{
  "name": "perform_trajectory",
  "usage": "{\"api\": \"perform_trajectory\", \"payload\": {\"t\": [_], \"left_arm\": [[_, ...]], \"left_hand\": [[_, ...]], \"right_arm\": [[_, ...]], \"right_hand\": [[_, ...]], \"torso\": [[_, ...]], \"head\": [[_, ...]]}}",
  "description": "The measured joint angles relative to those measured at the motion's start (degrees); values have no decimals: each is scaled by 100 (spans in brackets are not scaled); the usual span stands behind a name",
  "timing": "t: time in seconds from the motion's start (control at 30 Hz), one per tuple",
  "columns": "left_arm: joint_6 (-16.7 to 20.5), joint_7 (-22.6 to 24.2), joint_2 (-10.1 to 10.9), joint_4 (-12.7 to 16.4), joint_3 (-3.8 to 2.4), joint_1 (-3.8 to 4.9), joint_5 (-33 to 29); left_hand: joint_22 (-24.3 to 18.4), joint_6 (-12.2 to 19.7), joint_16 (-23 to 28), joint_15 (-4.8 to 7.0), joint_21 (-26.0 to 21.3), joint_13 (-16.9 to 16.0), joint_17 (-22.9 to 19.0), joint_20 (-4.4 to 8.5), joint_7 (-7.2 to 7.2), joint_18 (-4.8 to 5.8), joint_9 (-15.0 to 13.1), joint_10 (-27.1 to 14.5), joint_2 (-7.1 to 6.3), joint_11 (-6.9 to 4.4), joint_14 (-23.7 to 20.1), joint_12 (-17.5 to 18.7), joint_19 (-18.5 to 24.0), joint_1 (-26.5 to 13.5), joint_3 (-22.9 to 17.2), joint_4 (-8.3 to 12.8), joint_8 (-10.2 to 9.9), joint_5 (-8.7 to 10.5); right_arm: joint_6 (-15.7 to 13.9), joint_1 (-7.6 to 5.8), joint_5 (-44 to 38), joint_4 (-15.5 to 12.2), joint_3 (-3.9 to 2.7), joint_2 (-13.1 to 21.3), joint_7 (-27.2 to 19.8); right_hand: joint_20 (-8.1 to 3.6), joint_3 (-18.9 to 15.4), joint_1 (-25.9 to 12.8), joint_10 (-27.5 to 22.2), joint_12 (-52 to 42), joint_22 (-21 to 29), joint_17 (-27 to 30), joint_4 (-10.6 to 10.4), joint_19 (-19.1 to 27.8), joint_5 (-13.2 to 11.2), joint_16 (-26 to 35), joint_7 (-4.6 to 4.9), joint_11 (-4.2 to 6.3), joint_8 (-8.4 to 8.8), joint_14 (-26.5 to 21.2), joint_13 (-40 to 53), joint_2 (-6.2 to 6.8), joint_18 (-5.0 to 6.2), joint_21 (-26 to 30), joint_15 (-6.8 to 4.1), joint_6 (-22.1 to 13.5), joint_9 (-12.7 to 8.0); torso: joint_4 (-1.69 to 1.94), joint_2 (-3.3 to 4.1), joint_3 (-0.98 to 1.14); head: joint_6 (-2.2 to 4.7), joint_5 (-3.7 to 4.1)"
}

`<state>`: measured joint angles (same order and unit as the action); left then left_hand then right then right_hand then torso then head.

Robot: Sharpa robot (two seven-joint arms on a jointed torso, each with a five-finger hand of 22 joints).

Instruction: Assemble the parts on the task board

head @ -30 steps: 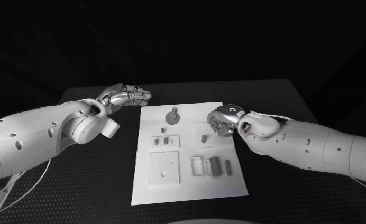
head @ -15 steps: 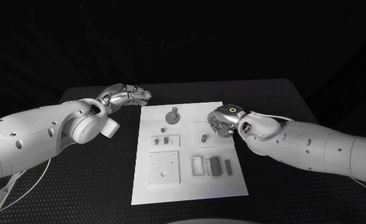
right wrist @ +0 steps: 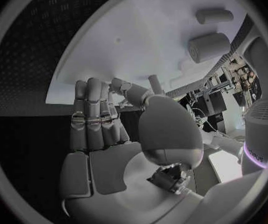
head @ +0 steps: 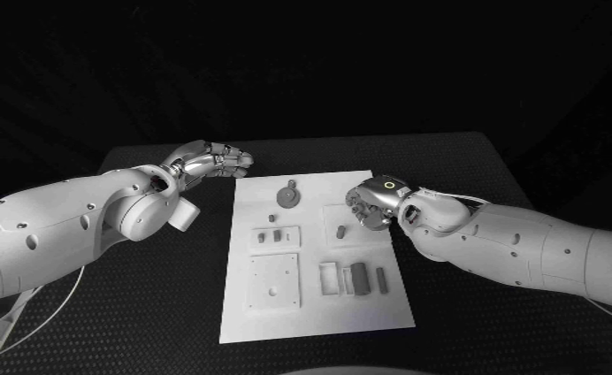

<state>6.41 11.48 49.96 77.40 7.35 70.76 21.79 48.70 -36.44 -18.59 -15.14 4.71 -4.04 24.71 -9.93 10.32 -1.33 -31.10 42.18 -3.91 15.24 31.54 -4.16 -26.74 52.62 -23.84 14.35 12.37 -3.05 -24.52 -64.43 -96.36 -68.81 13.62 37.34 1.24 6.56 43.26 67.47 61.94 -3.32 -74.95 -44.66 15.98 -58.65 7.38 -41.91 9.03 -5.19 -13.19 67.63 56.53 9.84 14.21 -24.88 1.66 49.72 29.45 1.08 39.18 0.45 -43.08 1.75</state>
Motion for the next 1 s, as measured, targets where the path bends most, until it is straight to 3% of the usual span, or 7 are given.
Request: {"api": "perform_trajectory", "payload": {"t": [0.2, 0.3, 0.37, 0.57, 0.67, 0.83, 1.0], "left_arm": [[-12, -3, -3, -2, 0, 0, 0], [-15, -5, -3, -3, 0, 0, 1], [-17, -6, -4, -4, 0, 0, 1], [-24, -8, -5, -12, 0, 0, 1], [-29, -10, -5, -12, 0, 0, 2], [-35, -13, -6, -15, 0, 0, 3], [-41, -15, -6, -15, 0, 0, 4]], "left_hand": [[0, 0, -22, 0, 0, 0, 0, 0, 0, 0, 0, 0, 0, 0, 0, 0, 0, 0, 0, 0, 0, 0], [0, 0, -22, 0, 0, 0, 0, 0, 0, 0, 0, 0, 0, 0, 0, 0, 0, 0, 0, 0, 0, 0], [0, 0, -22, 0, 0, 0, -1, 0, 0, 0, 0, 0, 0, 0, 0, 0, 0, 0, 0, 0, 0, 0], [1, 0, -22, 21, -22, -1, -1, 0, 0, 0, 0, 0, 0, 0, 21, 0, 0, 0, 0, 0, 0, 0], [1, 0, -22, 21, -22, -1, 4, 0, 0, 0, 0, 0, 0, 0, 21, 0, 0, 0, 0, 0, 0, 0], [-5, 0, -22, 0, -22, -1, 4, 0, 0, 0, 0, 0, 0, 0, 41, 0, 0, 0, 16, 15, 0, 0], [-5, 0, -22, 0, -22, -1, 4, 0, 0, 0, 0, 0, 0, 0, 41, 0, 0, 0, 16, 16, 0, 0]], "right_arm": [[10, -1, 37, 20, -1, -16, -17], [16, -1, 45, 24, -2, -26, -20], [2, -3, 48, 25, -5, -27, -25], [-71, 8, 68, 19, 5, -20, -37], [-111, 15, 88, 5, 11, -11, -49], [-123, 20, 128, -4, 12, -2, -74], [-114, 19, 140, -17, 12, 12, -87]], "right_hand": [[20, -10, 80, -103, -73, -1, 22, 25, 21, 0, 32, -41, 15, -2, 40, 129, 4, 0, 19, -40, -95, -28], [20, -16, 80, -27, -128, -2, 21, 31, 20, 1, 32, -22, -62, -55, 40, 121, 4, -2, 18, -40, 11, -32], [22, -17, 80, -125, -136, -3, 27, 32, 22, 0, 31, -43, -176, -97, 40, 28, 4, -6, 19, -40, 175, -32], [21, -34, 80, -257, -47, -3, 40, 15, 21, 0, 31, 1, -246, -161, 40, 33, 4, -7, 19, -40, 163, -37], [21, -34, 98, -477, -38, -2, 56, 15, 21, 0, 70, 13, -289, -82, 29, 37, 22, -8, 40, -29, 50, -89], [42, -34, 118, -575, -34, -2, 66, 15, 41, 0, 71, -24, -292, -45, 19, 36, 41, -8, 49, -19, -33, -124], [82, -34, 117, -584, -34, -1, 100, 15, 144, 0, 143, -38, -301, -129, -87, 36, 41, -8, 103, 2, 107, -118]], "torso": [[0, -1, -1], [1, -1, 0], [1, -1, 0], [0, -1, 0], [-1, -1, 1], [-1, -1, 2], [0, -1, 2]], "head": [[1, 1], [3, 1], [3, 1], [3, -3], [4, -3], [8, -3], [12, -3]]}}
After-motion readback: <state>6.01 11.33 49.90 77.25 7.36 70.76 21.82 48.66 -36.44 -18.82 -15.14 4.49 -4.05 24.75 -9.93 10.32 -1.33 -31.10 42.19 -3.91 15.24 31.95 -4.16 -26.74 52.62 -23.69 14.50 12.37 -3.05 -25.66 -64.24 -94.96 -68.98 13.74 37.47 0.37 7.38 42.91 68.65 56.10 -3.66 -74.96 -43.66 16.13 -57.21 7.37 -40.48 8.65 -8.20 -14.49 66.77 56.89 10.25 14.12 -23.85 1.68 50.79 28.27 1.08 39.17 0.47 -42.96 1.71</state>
